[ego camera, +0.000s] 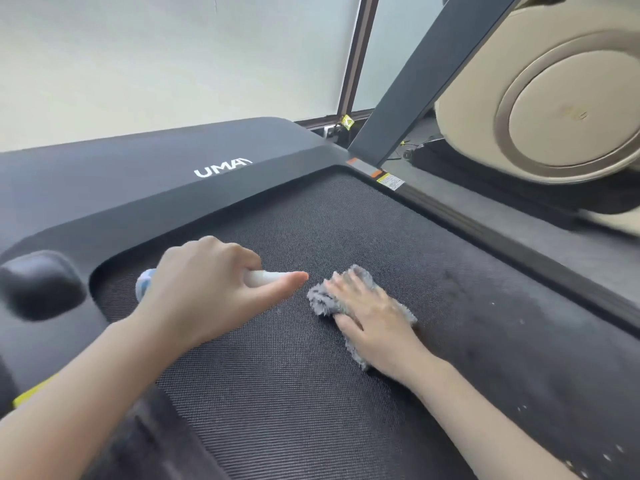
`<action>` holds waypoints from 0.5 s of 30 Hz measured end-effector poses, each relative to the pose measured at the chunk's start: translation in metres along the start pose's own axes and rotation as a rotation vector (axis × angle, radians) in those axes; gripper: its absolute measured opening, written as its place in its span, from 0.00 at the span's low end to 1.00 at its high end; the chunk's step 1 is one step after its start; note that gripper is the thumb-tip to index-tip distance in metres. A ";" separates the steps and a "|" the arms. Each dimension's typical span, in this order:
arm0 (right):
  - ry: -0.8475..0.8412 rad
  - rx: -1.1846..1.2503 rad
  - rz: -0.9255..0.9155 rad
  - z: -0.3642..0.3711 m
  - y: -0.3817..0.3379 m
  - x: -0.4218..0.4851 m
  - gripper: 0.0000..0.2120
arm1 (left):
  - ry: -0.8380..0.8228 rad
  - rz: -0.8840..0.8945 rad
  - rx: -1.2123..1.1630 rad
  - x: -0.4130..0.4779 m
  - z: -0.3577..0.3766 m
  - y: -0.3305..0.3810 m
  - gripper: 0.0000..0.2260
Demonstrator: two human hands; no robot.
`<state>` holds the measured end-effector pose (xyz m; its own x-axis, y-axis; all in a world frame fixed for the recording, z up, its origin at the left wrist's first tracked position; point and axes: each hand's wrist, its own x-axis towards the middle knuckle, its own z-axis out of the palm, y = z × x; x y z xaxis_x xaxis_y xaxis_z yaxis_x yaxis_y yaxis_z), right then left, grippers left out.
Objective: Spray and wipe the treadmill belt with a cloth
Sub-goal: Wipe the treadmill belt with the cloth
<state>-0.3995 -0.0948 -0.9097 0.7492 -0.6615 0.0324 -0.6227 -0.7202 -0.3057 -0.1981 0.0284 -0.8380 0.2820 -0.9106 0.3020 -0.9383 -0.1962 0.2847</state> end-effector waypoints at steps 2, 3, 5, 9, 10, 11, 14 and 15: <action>-0.036 0.027 -0.077 0.006 -0.023 -0.014 0.26 | 0.020 0.018 -0.004 -0.004 -0.003 -0.002 0.35; -0.049 0.032 -0.120 0.009 -0.034 -0.022 0.28 | 0.023 0.022 -0.009 -0.006 -0.004 -0.004 0.35; -0.065 0.026 -0.195 0.015 -0.053 -0.037 0.31 | 0.022 0.025 -0.014 -0.010 -0.006 -0.005 0.35; -0.038 0.043 -0.323 0.029 -0.074 -0.064 0.28 | 0.034 0.032 -0.028 -0.016 -0.010 -0.006 0.35; -0.015 0.039 -0.360 0.033 -0.076 -0.070 0.28 | 0.034 0.035 -0.034 -0.017 -0.012 -0.007 0.36; 0.003 0.032 -0.394 0.036 -0.076 -0.075 0.28 | 0.034 0.040 -0.039 -0.017 -0.012 -0.007 0.36; 0.009 -0.009 -0.450 0.038 -0.069 -0.089 0.29 | 0.037 0.048 -0.055 -0.019 -0.015 -0.008 0.37; 0.017 -0.034 -0.450 0.037 -0.065 -0.092 0.29 | 0.035 0.046 -0.059 -0.020 -0.016 -0.008 0.36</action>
<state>-0.4196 0.0205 -0.9275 0.9434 -0.2843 0.1710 -0.2433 -0.9432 -0.2261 -0.1925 0.0541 -0.8315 0.2470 -0.9047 0.3471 -0.9371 -0.1319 0.3231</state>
